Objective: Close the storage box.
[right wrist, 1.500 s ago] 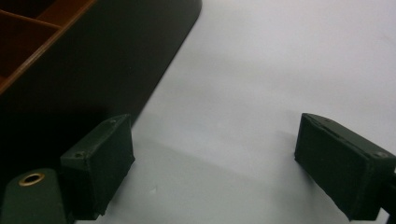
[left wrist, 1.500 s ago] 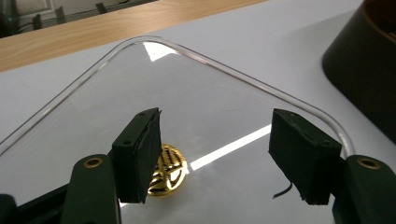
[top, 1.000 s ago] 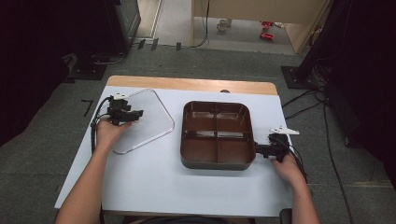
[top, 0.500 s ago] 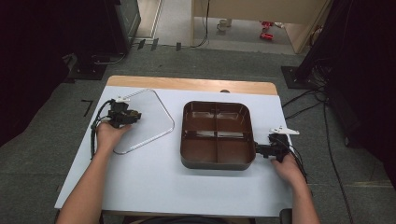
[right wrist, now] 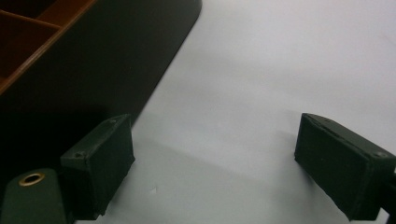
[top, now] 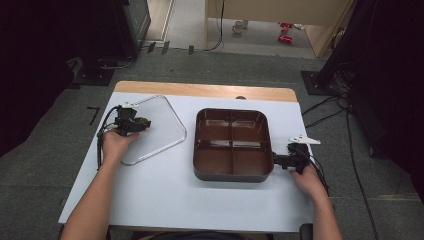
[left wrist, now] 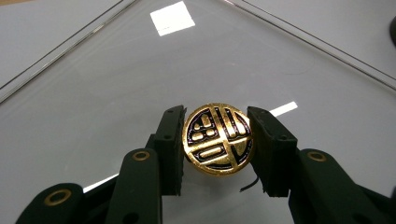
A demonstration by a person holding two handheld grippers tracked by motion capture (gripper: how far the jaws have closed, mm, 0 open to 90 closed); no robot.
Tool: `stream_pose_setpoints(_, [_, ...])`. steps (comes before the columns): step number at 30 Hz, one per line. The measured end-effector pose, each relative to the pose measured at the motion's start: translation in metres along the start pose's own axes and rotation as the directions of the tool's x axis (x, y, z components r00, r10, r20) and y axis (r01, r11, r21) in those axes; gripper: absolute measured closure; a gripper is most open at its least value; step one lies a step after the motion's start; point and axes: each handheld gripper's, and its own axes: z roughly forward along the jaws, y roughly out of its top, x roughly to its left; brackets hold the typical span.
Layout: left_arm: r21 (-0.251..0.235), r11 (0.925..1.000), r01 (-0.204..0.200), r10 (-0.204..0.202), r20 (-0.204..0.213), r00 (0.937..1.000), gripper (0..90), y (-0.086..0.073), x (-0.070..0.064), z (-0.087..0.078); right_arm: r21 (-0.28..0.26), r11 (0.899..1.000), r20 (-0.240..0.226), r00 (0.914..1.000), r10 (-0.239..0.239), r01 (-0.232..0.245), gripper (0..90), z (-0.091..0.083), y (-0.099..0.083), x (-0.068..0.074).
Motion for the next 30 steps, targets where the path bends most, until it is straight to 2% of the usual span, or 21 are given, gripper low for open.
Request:
stream_pose_setpoints(10, [-0.058, 0.9982, -0.016, 0.018, 0.032, 0.9993, 59.5, 0.015, -0.006, -0.024, 0.0, 1.0, 0.0, 1.0, 0.0, 0.0, 11.3, 0.0, 0.0, 0.0])
stream_pose_setpoints(18, [-0.116, 0.9928, -0.032, 0.04, 0.066, 0.9971, 59.5, 0.028, -0.017, -0.042, 0.001, 1.0, 0.001, 1.0, 0.0, 0.0, 11.4, 0.0, 0.0, 0.0])
stream_pose_setpoints(23, [-0.137, 0.9894, -0.048, 0.06, 0.088, 0.9943, 59.5, 0.035, -0.028, -0.048, 0.0, 1.0, 0.006, 1.0, -0.001, 0.001, 12.0, 0.0, 0.0, 0.0])
stream_pose_setpoints(27, [-0.144, 0.9882, -0.053, 0.072, 0.129, 0.9891, 59.5, 0.041, -0.04, -0.05, 0.001, 1.0, 0.015, 0.9999, -0.007, 0.007, 12.4, 0.0, 0.0, 0.001])
stream_pose_setpoints(30, [-0.154, 0.9855, -0.071, 0.093, 0.141, 0.9856, 59.5, 0.044, -0.05, -0.051, 0.001, 1.0, 0.015, 0.9999, -0.008, 0.008, 12.5, 0.0, 0.0, 0.001])
